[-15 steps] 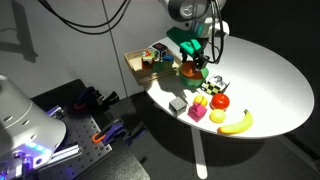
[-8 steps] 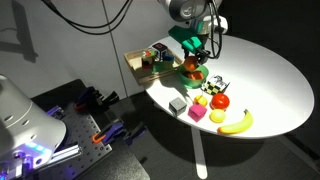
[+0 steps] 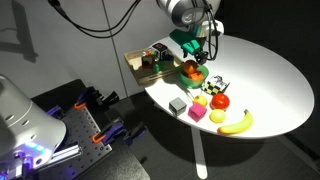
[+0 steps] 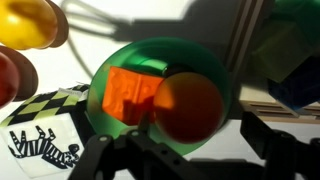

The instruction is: Put the toy orange in the bowl

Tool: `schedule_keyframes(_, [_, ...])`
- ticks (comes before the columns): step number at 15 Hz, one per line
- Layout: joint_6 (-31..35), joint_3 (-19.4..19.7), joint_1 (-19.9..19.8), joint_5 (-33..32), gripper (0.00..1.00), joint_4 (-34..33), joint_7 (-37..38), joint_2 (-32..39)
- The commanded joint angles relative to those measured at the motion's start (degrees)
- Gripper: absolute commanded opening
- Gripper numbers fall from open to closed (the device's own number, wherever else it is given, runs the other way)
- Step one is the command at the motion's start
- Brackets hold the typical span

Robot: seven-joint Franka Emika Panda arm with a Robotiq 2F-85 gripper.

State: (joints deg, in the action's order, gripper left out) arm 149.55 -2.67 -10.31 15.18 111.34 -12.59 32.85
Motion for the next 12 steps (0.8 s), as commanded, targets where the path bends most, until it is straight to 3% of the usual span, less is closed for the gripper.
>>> schedule_keyframes(1, [-1.5,-1.2,-1.4,0.6,1.00,-2.0,0.2,0.6])
schedule_keyframes(8, [-6.3,-5.3,-6.7,5.4,1.00,0.6,-6.0,-3.6])
schedule_keyframes(12, [-12.1,-3.8,-7.4,6.9,1.00,1.4,-7.1,-6.3])
